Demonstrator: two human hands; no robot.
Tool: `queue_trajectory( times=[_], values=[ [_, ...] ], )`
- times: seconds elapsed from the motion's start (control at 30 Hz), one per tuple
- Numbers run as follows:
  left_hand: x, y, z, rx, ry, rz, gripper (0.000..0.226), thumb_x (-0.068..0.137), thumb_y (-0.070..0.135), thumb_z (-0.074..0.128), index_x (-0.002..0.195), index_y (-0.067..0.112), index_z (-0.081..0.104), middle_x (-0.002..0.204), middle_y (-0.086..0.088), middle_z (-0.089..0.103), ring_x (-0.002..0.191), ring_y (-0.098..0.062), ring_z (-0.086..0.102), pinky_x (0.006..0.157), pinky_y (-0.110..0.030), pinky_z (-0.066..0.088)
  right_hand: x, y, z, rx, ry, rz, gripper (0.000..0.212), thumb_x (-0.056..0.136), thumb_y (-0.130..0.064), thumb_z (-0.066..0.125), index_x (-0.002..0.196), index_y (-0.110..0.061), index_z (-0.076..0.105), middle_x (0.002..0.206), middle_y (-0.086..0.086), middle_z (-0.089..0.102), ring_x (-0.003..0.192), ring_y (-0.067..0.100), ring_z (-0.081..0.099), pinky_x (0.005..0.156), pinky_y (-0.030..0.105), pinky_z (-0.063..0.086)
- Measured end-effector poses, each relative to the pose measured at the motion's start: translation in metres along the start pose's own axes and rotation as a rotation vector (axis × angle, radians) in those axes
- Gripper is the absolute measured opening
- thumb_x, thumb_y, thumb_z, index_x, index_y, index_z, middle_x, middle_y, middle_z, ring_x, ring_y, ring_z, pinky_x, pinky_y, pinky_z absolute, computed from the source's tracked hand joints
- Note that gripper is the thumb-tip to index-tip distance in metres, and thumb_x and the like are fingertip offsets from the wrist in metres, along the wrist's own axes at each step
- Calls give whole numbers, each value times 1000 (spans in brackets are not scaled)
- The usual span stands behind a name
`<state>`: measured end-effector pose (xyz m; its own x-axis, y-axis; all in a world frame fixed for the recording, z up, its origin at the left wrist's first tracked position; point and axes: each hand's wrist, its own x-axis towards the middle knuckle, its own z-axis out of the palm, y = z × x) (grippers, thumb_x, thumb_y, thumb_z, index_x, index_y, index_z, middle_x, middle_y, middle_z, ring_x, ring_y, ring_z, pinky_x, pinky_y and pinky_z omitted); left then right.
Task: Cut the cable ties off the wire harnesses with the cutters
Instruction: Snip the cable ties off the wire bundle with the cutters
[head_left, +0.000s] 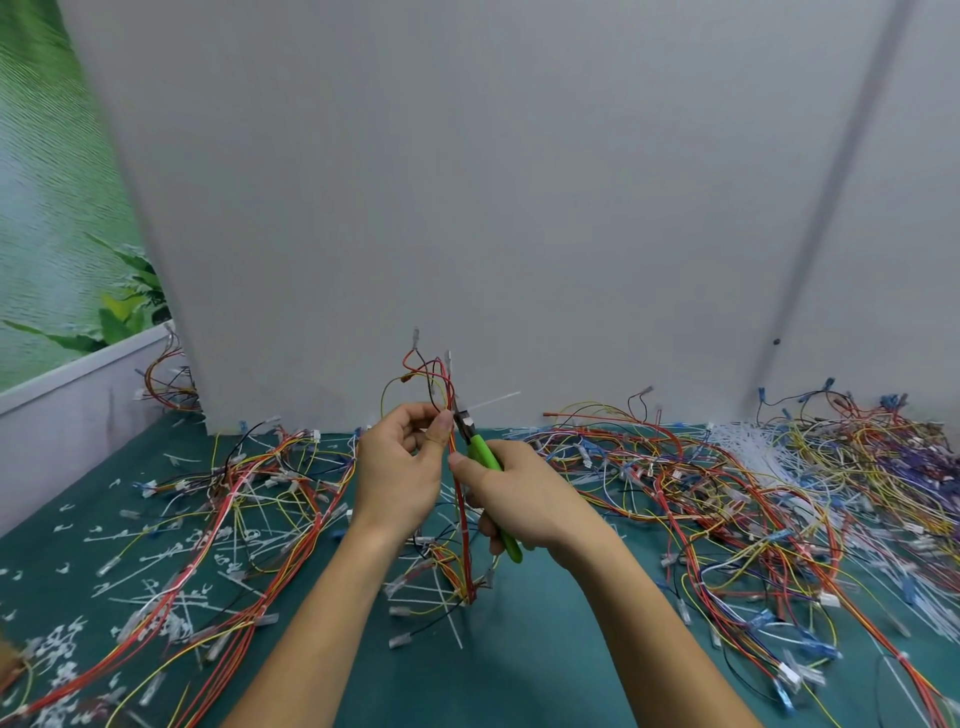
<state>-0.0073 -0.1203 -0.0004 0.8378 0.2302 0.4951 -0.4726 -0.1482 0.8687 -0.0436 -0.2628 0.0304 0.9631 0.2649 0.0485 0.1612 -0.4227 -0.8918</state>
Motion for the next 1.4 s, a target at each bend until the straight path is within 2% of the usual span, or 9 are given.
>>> queue_trajectory(
  times=[0.07,0.17,0.33,0.43,0.6,0.8,1.03,1.17,1.4],
  values=[
    [0,1,0,-6,-3,-7,10,93,24,71,91,32,65,82,15,73,82,5,69,69,-10,51,0,0,0,4,-13,11,30,104,-42,52,93,-14,51,82,8,50,61,18,55,53,30,55],
    [0,2,0,-16,-5,-14,10,93,22,71,91,31,66,89,12,72,81,7,68,69,-8,51,0,1,1,9,-25,23,31,103,-43,53,94,-14,52,83,7,50,66,19,56,56,31,57],
    [-1,5,0,-7,16,-9,13,91,21,73,90,32,67,86,14,73,79,7,68,68,-7,50,1,2,2,5,26,1,29,107,-37,48,89,-14,52,76,8,53,54,19,55,45,30,52],
    [-2,7,0,0,29,2,13,91,22,74,88,33,68,83,14,73,77,5,68,67,-8,51,1,2,3,5,31,11,29,108,-34,45,87,-15,51,76,9,54,53,21,55,44,30,50],
    [-4,7,2,-11,59,-3,15,91,22,74,87,35,68,83,14,74,78,2,70,66,-9,51,1,2,4,27,23,18,29,107,-34,46,87,-15,50,76,8,52,56,22,54,47,31,51],
    [-5,5,4,-32,86,-9,13,91,25,74,89,37,69,84,13,75,82,-2,71,67,-12,53,2,1,5,-26,6,10,28,104,-36,52,101,-9,56,80,6,55,71,22,63,56,31,58],
    [-3,5,1,-50,72,11,13,91,24,74,91,37,70,87,22,75,85,-2,72,69,-11,53,2,4,7,-27,69,-18,29,107,-35,48,87,-14,53,73,6,53,53,19,58,47,31,54],
    [-2,6,1,-51,82,32,15,90,24,75,89,38,70,85,23,75,82,-2,72,68,-11,53,4,5,7,-51,85,-25,28,107,-33,46,86,-15,53,74,8,54,51,21,58,45,29,51],
    [-4,3,3,-42,69,41,11,93,25,72,91,35,67,86,25,73,82,2,70,68,-10,52,2,2,3,8,44,-16,26,107,-32,48,90,-13,53,78,11,53,52,22,56,49,35,56]
  ],
)
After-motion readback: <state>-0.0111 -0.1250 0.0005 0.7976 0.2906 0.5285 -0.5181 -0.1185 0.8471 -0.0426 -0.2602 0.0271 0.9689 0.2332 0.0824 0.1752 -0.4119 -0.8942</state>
